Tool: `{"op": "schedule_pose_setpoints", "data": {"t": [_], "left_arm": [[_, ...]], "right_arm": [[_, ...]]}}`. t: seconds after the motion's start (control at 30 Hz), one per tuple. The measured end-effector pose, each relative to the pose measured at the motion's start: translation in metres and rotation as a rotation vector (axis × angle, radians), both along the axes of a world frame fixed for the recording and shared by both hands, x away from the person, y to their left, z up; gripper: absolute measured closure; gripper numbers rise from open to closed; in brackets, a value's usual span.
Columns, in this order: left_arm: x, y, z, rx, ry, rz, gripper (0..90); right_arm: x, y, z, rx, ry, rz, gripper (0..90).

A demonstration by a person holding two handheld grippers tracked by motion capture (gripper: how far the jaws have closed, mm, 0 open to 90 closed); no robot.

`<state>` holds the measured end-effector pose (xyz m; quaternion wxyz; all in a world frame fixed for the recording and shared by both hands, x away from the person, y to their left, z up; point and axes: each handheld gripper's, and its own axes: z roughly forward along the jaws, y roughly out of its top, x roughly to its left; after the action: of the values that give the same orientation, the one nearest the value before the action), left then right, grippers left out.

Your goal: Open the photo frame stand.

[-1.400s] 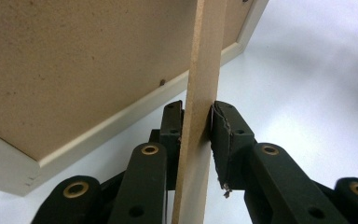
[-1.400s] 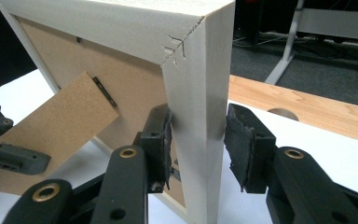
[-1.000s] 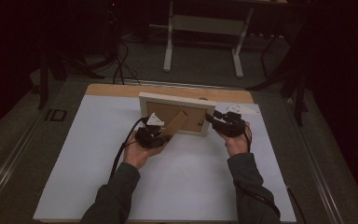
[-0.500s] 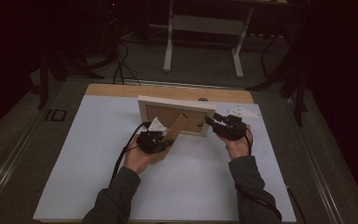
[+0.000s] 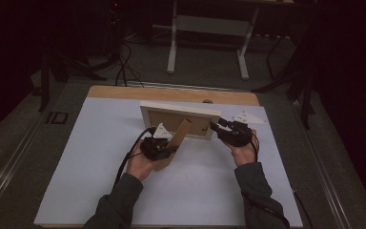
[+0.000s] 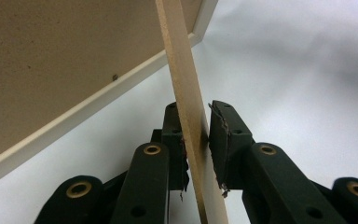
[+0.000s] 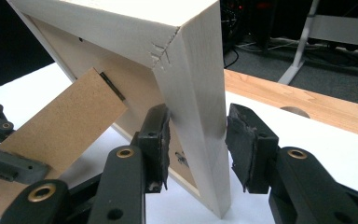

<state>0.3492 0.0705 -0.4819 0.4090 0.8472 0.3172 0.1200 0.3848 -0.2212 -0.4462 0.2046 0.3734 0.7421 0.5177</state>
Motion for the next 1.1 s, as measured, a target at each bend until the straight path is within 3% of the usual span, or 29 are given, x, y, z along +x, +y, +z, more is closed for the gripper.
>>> {"op": "schedule_pose_setpoints", "data": {"t": [1.1], "left_arm": [[-0.012, -0.002, -0.011, 0.003, 0.006, -0.006, 79.7]], "right_arm": [[-0.017, -0.001, -0.006, -0.009, -0.020, 0.022, 58.5]]}}
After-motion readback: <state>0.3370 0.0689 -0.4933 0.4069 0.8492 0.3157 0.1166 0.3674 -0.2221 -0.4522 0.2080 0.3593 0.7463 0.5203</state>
